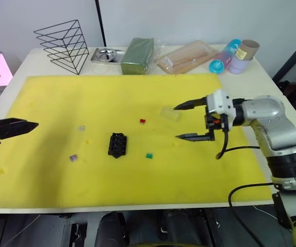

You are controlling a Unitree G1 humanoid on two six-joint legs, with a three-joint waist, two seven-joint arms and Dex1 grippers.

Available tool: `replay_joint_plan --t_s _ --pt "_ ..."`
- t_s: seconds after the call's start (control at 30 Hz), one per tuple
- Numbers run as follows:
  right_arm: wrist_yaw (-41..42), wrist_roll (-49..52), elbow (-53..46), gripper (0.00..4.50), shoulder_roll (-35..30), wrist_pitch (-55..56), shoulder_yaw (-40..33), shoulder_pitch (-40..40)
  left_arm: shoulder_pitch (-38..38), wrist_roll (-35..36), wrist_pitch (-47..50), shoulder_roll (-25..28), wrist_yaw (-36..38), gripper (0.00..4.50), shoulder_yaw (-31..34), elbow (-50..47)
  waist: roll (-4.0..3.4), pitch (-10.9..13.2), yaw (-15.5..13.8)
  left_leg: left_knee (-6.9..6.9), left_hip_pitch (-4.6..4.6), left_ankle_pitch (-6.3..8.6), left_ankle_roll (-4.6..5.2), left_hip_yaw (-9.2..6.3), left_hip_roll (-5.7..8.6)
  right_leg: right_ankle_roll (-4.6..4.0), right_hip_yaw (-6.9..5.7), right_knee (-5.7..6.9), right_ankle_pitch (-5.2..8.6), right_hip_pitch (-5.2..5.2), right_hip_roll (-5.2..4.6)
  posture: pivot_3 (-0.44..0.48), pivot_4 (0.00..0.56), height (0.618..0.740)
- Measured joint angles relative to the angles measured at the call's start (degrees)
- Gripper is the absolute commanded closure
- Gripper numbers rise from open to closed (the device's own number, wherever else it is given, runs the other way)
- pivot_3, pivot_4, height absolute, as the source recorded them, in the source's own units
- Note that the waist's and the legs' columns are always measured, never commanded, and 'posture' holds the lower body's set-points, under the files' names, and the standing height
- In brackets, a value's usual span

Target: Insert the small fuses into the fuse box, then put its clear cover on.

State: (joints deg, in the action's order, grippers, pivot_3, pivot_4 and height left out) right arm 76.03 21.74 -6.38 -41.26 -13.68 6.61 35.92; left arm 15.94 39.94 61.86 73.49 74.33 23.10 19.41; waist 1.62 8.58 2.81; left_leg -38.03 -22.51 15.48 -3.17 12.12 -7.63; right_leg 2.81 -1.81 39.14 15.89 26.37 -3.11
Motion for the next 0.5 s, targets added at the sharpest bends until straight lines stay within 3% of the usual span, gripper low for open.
replay_joint_plan --t_s 0.17,0.5 --pt "-2.22 1.52 -9.83 0.01 1.09 -3.58 2.30 -2.00 0.40 4.02 10.80 3.08 5.82 0.00 -4.54 0.08 0.01 0.00 -0.79 -0.01 0.00 0.01 0.02 -0.02 0.02 -0.05 -0.02 0.01 0.03 -0.01 -0.02 0.000 0.150 0.740" --pt "-3.89 1.73 -11.86 0.01 1.61 -6.62 4.19 -2.26 10.61 4.22 17.42 -0.50 11.66 0.00 -22.04 2.22 0.05 -0.01 -0.74 -0.05 -0.01 0.01 0.02 -0.08 0.03 -0.06 -0.03 0.03 0.02 -0.03 0.01 0.000 0.150 0.740"
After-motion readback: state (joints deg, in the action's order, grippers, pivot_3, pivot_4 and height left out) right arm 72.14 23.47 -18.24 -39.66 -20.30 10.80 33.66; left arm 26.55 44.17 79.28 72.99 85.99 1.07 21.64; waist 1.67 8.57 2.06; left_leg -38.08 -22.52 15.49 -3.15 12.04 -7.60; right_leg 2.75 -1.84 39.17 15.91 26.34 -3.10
